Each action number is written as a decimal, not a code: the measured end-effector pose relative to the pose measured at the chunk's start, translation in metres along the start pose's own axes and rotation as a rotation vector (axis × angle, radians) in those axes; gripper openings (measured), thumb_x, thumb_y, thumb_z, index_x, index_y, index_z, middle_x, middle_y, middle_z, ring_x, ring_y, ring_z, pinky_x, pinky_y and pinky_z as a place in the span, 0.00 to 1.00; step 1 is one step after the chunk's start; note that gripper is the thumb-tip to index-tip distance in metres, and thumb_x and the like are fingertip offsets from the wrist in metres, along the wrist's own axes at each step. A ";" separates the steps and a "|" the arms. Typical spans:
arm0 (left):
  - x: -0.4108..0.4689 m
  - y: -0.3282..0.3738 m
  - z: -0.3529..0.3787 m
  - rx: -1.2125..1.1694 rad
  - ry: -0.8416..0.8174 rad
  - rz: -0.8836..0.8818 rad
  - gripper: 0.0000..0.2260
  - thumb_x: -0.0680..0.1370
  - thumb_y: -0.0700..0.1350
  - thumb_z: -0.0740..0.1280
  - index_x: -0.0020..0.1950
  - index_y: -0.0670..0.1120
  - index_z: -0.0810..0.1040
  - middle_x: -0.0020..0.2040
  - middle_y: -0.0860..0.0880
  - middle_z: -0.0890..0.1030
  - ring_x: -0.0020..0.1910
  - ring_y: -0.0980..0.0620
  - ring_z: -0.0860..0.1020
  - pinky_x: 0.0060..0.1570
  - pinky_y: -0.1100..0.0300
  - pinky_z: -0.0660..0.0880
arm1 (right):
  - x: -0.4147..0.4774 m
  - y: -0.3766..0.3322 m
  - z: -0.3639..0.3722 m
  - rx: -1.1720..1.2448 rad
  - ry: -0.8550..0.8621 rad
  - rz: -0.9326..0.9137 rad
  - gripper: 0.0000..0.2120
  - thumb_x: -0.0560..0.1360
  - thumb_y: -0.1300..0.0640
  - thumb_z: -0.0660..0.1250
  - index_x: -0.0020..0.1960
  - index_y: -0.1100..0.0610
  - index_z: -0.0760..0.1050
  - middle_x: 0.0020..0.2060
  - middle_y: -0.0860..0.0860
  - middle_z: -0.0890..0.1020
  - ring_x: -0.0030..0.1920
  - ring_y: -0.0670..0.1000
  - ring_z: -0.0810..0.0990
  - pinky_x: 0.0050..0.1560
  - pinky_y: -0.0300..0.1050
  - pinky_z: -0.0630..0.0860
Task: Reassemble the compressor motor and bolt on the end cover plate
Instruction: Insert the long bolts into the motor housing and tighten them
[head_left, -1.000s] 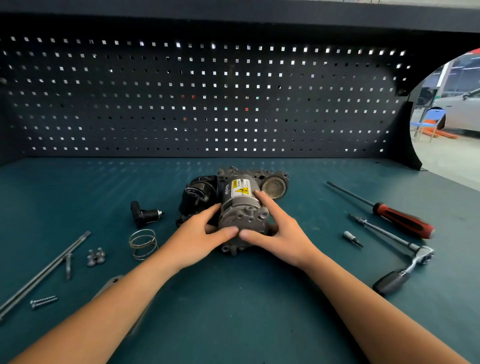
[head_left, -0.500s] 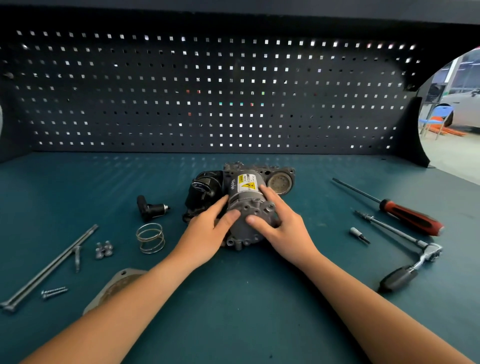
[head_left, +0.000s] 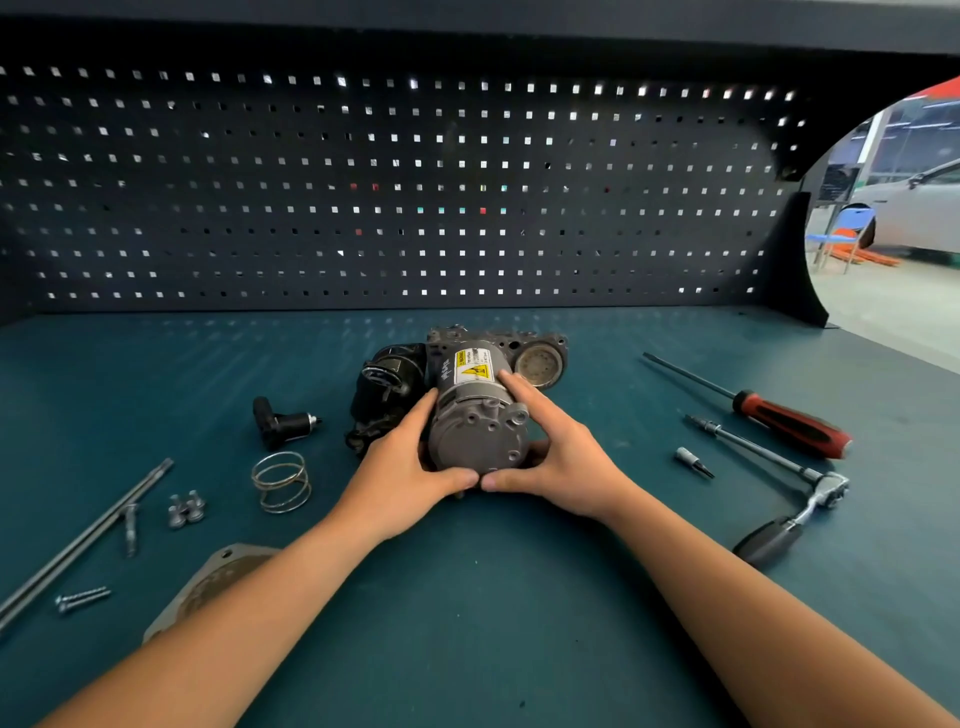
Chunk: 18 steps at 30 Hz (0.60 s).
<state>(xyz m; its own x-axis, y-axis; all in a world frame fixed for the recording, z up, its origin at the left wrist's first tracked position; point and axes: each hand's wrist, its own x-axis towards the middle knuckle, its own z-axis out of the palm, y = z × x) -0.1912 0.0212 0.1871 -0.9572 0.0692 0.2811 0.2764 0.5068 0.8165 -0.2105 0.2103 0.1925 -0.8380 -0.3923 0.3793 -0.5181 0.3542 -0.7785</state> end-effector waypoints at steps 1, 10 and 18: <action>0.000 0.000 0.000 -0.005 0.007 -0.008 0.43 0.66 0.41 0.77 0.75 0.55 0.58 0.57 0.55 0.78 0.57 0.57 0.77 0.56 0.64 0.71 | 0.000 0.000 0.000 0.010 0.008 0.000 0.46 0.62 0.57 0.79 0.65 0.30 0.55 0.75 0.45 0.56 0.73 0.50 0.62 0.64 0.53 0.71; 0.002 0.008 -0.011 0.132 -0.027 -0.004 0.41 0.68 0.46 0.76 0.76 0.53 0.58 0.73 0.54 0.64 0.68 0.53 0.69 0.66 0.57 0.66 | 0.002 0.000 -0.001 0.103 -0.015 0.032 0.42 0.64 0.56 0.78 0.67 0.33 0.59 0.75 0.43 0.56 0.71 0.49 0.66 0.62 0.51 0.74; -0.003 0.010 -0.008 -0.017 -0.027 0.000 0.36 0.72 0.42 0.73 0.75 0.52 0.59 0.62 0.56 0.74 0.52 0.56 0.80 0.54 0.62 0.74 | 0.002 0.001 0.002 0.181 0.042 0.030 0.40 0.66 0.58 0.77 0.69 0.40 0.61 0.74 0.46 0.59 0.72 0.40 0.58 0.63 0.50 0.73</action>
<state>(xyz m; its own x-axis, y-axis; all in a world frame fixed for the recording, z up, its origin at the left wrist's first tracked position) -0.1852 0.0188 0.1986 -0.9590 0.0925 0.2678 0.2778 0.4919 0.8251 -0.2124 0.2081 0.1920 -0.8608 -0.3472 0.3722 -0.4569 0.2048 -0.8656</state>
